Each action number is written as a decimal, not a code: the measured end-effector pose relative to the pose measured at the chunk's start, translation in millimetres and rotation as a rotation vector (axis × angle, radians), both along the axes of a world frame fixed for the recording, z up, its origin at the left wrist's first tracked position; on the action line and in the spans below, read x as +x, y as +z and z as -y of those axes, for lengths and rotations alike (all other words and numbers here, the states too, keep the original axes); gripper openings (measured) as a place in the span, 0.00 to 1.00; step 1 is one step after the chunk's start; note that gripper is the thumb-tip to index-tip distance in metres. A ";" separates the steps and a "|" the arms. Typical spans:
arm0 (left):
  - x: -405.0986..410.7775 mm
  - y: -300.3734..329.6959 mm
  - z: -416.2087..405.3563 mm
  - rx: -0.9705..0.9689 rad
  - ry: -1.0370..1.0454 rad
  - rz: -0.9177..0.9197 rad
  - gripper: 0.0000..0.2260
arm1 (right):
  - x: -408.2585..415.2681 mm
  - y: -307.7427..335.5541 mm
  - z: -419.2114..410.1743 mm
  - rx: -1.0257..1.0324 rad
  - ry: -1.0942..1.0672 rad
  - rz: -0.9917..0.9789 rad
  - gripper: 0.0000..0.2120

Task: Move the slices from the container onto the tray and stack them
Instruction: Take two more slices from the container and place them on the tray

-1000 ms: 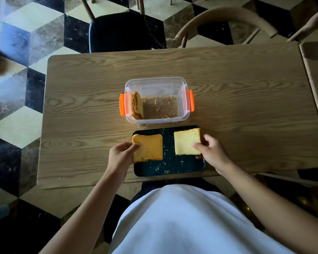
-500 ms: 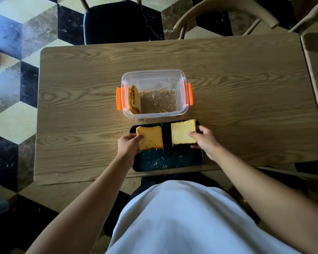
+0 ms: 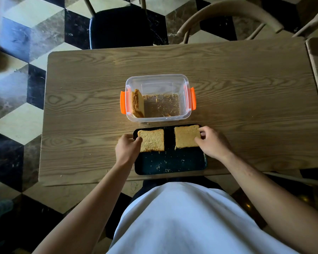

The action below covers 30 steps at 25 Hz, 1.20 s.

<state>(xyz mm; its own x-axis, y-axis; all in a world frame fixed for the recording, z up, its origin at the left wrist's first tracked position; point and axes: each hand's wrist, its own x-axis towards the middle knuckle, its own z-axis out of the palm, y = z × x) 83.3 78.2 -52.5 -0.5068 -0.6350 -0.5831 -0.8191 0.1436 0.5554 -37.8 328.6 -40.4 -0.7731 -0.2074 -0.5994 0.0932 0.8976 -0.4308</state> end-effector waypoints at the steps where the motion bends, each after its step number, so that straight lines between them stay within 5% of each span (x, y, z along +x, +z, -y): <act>1: -1.2 7.1 1.2 -0.025 -0.021 -0.035 0.12 | -2.0 10.4 9.2 -0.035 0.063 -0.025 0.20; 8: -50.3 56.9 18.6 0.041 0.047 -0.370 0.09 | -42.6 44.5 130.1 -0.450 0.150 -0.117 0.09; 12: -86.2 63.9 21.2 0.058 -0.041 -0.337 0.16 | -65.0 15.4 178.6 -0.387 0.101 -0.002 0.12; 18: -93.1 67.6 13.8 0.236 0.109 -0.355 0.09 | -75.8 -15.1 206.6 -0.279 0.116 0.083 0.29; 22: -94.2 62.8 11.8 0.183 0.080 -0.324 0.15 | -75.9 -21.5 209.0 -0.280 0.134 0.093 0.25; 27: -96.2 58.0 10.4 0.177 0.106 -0.306 0.05 | -79.9 -27.8 200.7 -0.323 0.078 0.178 0.26; 30: -102.8 54.3 8.8 0.168 0.021 -0.257 0.11 | -83.8 -32.7 190.0 -0.402 0.005 0.260 0.18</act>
